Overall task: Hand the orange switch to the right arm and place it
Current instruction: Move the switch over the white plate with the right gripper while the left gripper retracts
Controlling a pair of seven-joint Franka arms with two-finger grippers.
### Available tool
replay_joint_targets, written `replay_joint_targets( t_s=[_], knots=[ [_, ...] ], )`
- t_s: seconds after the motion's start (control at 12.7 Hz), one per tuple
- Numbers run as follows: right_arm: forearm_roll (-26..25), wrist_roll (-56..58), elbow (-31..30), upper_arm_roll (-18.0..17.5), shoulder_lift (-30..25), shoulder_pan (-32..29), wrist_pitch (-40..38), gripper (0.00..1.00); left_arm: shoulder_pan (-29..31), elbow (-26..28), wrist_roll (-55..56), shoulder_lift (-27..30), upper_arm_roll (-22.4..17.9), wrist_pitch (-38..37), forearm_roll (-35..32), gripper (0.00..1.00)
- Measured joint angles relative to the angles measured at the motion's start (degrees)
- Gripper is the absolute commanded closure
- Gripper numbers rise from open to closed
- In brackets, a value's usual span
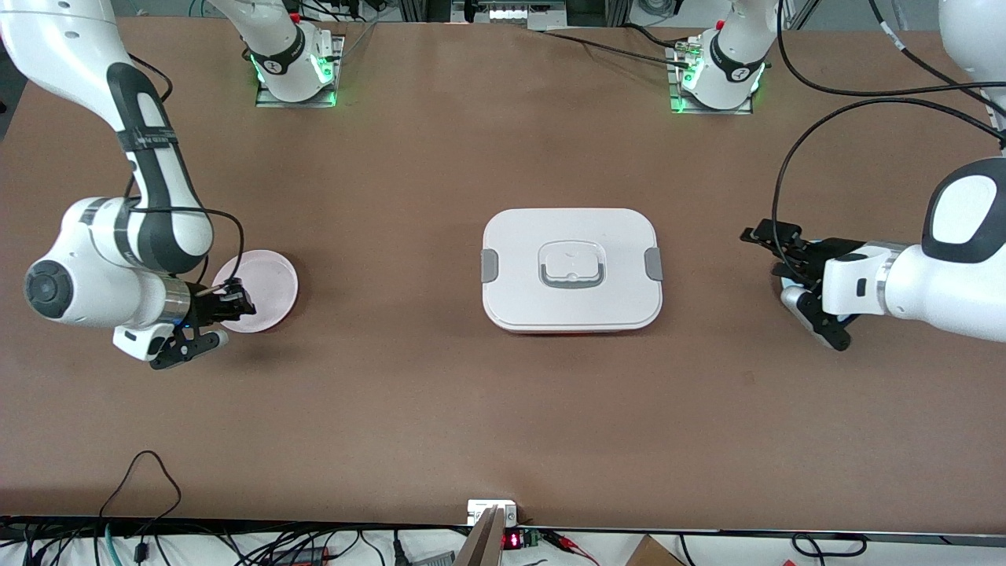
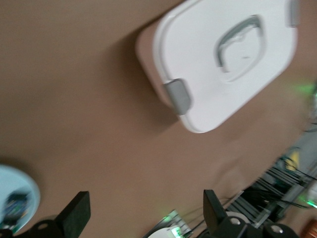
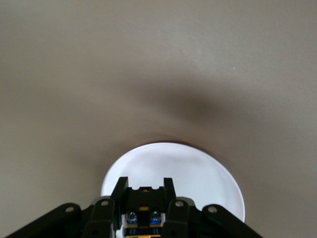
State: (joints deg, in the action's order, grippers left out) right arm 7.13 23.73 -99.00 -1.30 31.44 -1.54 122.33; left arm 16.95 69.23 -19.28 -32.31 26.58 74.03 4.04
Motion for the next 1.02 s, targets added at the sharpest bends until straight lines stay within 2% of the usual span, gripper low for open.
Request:
replay_joint_targets(
  t_s=[0.24,0.31,0.55,0.71,0.79,0.87,0.94,1.02],
  knots=[
    [-0.04,0.17,-3.72,0.01,1.25,-0.39,6.60,1.00,-2.58,-0.70,9.80,3.99,-0.36,0.78,-8.94,0.00],
    [-0.04,0.17,-4.23,0.01,1.69,-0.39,8.15,1.00,-4.82,-0.35,12.22,6.15,-2.07,2.64,-10.57,0.00],
    [-0.04,0.17,-6.10,0.01,2.13,-0.37,11.56,1.00,-13.50,5.92,14.92,13.92,-14.23,10.84,-9.33,0.00],
    [-0.04,0.17,-7.29,0.01,2.15,-0.37,12.56,0.96,-15.30,12.80,16.78,18.82,-19.64,16.79,-7.78,0.00],
    [-0.04,0.17,-7.64,0.01,2.16,-0.37,12.71,0.84,-16.16,16.46,17.56,21.44,-21.90,20.66,-7.41,0.00],
    [-0.04,0.17,-7.86,0.01,2.16,-0.37,12.77,0.54,-17.13,20.35,18.07,24.37,-23.79,23.59,-7.16,0.00],
    [-0.04,0.17,-8.00,0.01,2.16,-0.37,12.81,0.12,-17.86,23.13,18.20,26.67,-24.84,24.91,-7.09,0.00],
    [-0.04,0.16,-8.11,0.01,2.16,-0.37,12.83,0.00,-18.34,25.07,18.60,28.39,-25.29,25.42,-7.09,0.00]
  ],
)
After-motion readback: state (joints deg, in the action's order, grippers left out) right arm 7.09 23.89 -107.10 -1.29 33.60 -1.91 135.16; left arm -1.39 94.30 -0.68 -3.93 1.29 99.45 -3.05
